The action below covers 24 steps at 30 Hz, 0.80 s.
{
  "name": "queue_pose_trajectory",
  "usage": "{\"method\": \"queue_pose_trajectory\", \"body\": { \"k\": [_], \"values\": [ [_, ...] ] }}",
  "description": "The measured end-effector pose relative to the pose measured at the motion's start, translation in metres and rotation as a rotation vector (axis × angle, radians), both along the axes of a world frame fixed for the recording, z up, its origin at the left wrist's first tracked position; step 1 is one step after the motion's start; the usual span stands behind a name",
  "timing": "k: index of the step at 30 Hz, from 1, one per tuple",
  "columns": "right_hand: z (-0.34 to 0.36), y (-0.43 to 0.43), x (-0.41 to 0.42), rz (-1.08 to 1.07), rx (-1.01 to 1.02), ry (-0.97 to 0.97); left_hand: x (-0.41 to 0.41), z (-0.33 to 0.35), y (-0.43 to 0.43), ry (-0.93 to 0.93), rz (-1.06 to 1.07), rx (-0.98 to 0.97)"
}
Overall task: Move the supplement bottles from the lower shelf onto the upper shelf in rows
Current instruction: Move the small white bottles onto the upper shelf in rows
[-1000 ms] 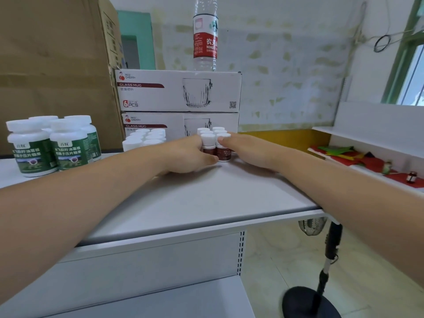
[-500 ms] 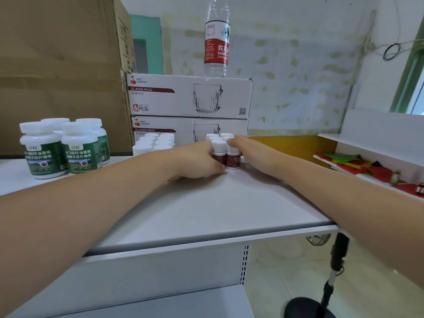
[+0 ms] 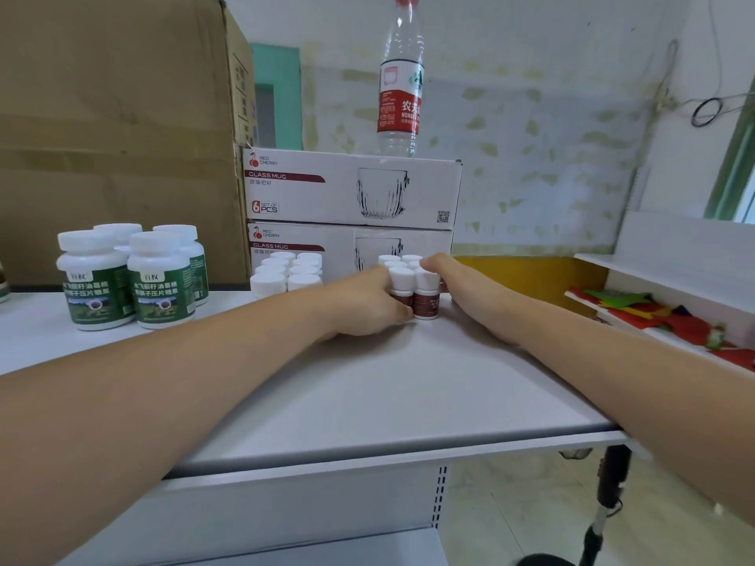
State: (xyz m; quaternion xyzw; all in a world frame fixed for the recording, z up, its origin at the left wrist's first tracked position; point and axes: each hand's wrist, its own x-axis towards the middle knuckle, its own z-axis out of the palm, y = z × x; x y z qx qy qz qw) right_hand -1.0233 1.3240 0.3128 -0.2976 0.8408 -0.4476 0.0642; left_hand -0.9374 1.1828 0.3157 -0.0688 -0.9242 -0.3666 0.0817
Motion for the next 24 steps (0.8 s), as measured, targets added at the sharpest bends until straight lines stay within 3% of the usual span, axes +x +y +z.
{"method": "queue_pose_trajectory", "body": {
  "k": [7,24],
  "values": [
    [-0.004,-0.004,-0.01,0.017,0.013,-0.068,-0.003,-0.001,0.0,0.001,0.047,-0.023],
    [-0.011,-0.005,-0.023,0.092,-0.025,0.057,-0.004,-0.001,-0.001,-0.007,0.052,-0.039]
  ]
}}
